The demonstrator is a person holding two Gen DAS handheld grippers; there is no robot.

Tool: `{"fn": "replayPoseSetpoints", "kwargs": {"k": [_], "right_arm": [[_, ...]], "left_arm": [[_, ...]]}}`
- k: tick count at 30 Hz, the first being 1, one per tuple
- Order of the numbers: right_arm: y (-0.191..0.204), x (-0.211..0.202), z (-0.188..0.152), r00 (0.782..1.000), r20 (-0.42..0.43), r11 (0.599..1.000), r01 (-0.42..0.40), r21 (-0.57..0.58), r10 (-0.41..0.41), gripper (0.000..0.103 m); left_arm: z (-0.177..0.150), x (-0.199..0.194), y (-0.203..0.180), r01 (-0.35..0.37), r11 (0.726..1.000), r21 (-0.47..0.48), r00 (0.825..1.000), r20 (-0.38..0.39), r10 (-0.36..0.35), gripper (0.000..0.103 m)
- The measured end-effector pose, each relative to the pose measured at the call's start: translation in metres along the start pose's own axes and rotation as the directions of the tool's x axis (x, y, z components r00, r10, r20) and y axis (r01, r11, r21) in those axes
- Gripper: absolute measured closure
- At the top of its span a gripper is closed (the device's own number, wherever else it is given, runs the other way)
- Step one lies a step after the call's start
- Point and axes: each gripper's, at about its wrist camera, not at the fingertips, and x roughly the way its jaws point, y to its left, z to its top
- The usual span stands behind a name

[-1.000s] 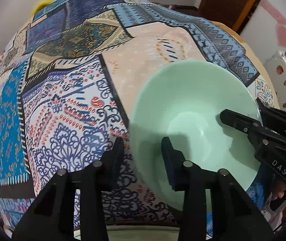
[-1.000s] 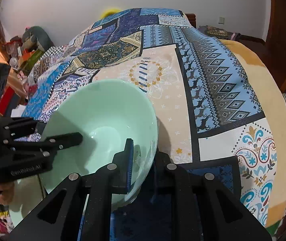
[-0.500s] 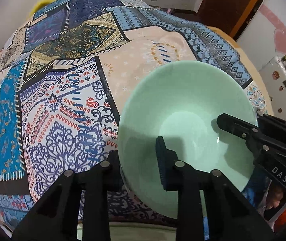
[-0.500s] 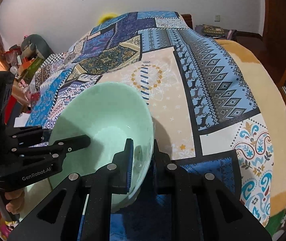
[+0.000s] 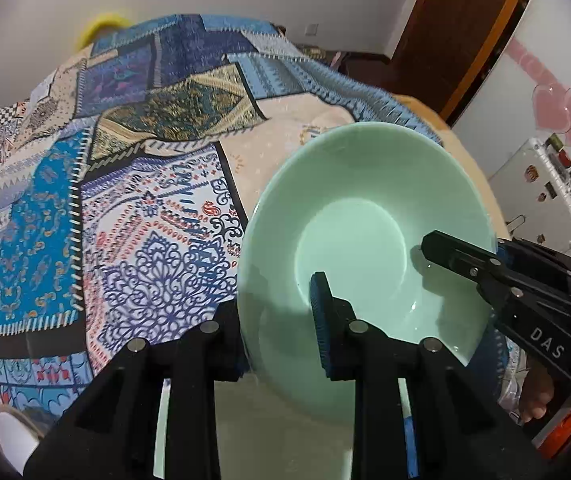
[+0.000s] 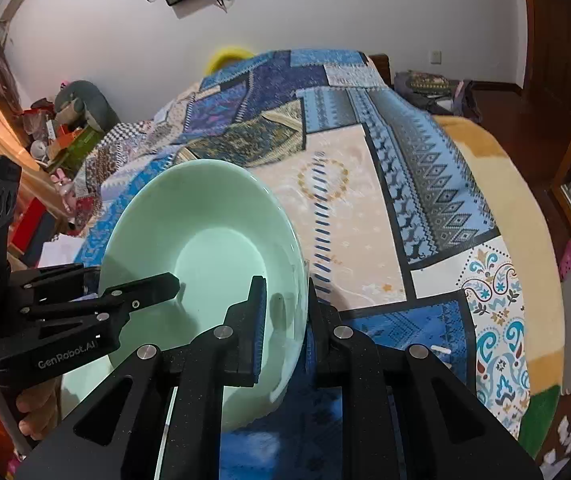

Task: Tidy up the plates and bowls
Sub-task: 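Lift the pale green bowl with both tools and carry it over the white bowl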

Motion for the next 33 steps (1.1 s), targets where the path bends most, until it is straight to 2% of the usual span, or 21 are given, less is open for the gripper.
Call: {"fn": "replayPoseSetpoints", "kwargs": {"k": [9, 16, 33], "right_arm": [[0.030, -0.021, 0.002, 0.999, 0.047, 0.999, -0.016, -0.043, 0.018, 0.088], [0.054, -0.026, 0.000, 0.998, 0.056, 0.997, -0.039, -0.062, 0.042, 0.088], [0.138, -0.017, -0.018, 0.989, 0.021, 0.979, -0.143, -0.145, 0.147, 0.088]], "left_arm": [[-0.015, -0.048, 0.013, 0.013, 0.999, -0.037, 0.997, 0.079, -0.010, 0.080], [-0.033, -0.077, 0.033, 0.020, 0.997, -0.074, 0.994, 0.112, -0.011, 0.089], [-0.096, -0.148, 0.104, -0.023, 0.981, -0.191, 0.980, 0.190, 0.060, 0.092]]}}
